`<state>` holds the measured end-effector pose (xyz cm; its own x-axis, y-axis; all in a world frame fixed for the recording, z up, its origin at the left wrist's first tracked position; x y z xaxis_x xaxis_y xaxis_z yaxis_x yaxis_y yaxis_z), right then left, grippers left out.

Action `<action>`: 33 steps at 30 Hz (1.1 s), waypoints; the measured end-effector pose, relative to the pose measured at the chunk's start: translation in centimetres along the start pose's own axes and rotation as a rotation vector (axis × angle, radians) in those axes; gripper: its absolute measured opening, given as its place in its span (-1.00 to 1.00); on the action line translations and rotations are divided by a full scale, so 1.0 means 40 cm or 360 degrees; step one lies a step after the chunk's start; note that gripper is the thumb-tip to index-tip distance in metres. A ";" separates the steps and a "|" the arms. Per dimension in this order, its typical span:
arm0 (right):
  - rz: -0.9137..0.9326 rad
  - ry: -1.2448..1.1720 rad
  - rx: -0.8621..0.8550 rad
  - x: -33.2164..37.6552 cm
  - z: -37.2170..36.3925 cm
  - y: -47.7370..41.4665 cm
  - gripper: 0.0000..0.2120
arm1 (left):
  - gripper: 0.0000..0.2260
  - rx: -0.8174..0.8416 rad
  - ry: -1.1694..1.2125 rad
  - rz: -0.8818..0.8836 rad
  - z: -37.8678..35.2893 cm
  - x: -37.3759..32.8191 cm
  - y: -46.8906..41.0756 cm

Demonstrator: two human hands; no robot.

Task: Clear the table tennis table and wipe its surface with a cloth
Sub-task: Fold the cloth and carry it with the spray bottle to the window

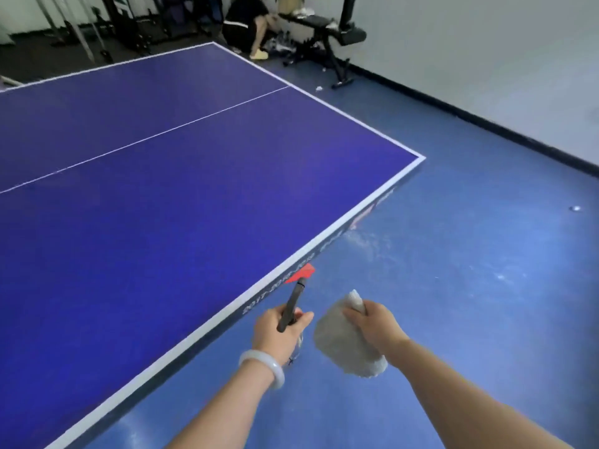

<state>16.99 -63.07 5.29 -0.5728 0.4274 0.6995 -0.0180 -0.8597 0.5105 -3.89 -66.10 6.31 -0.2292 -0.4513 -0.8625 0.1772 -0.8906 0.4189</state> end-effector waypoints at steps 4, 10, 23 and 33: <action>-0.0121 -0.0108 -0.0240 -0.185 0.244 0.030 -0.79 | -0.77 0.0208 -0.0128 -0.0114 -0.275 -0.094 -0.003; -0.0326 -0.0380 -0.0541 -0.425 0.531 0.109 -0.83 | -0.85 0.0598 -0.0384 -0.0322 -0.634 -0.238 0.011; -0.0794 -0.0845 -0.1283 -0.739 0.928 0.206 -0.85 | -0.87 0.1288 -0.0780 -0.0661 -1.298 -0.511 -0.040; -0.1132 -0.1273 -0.1919 -0.985 1.112 0.448 -0.82 | -0.87 0.1830 -0.0884 -0.0856 -1.744 -0.579 0.150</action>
<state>75.70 -82.86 9.12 0.3789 0.5130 0.7702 -0.9031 0.0235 0.4287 69.26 -57.04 8.98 -0.4121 0.2376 -0.8796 -0.8717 -0.3839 0.3046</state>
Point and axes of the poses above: each hand's wrist, its own y-axis away from the middle knuckle, its own z-axis out of the back of the hand, x = y × z, the point moved 6 cm from there along -y, towards the middle knuckle, and after that the axes turned 1 degree about z, right-handed, at the moved point
